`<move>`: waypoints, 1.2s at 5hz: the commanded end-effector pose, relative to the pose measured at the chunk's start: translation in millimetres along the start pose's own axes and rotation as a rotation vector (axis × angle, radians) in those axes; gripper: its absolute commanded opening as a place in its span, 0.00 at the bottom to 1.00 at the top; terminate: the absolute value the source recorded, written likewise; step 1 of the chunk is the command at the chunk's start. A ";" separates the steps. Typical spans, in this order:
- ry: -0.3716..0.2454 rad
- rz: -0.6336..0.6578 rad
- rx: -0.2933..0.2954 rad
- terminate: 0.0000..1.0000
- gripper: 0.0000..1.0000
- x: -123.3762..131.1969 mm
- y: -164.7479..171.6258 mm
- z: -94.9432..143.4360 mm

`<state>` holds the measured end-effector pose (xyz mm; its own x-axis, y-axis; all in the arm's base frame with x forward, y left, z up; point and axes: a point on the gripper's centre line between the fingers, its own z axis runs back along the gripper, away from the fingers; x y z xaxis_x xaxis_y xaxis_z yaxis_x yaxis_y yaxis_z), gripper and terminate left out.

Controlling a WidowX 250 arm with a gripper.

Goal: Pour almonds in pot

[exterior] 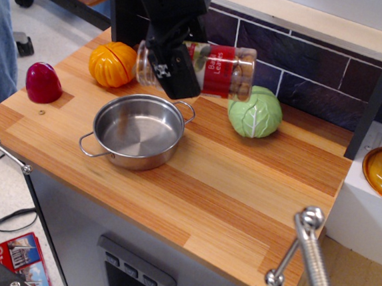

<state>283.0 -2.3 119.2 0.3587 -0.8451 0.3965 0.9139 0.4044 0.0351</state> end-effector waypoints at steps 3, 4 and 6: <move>-0.095 0.030 0.092 0.00 0.00 32.5 41.3 -13.5; -0.162 0.044 0.119 0.00 0.00 34.6 40.9 -3.8; -0.225 0.047 0.164 1.00 0.00 30.6 36.4 0.9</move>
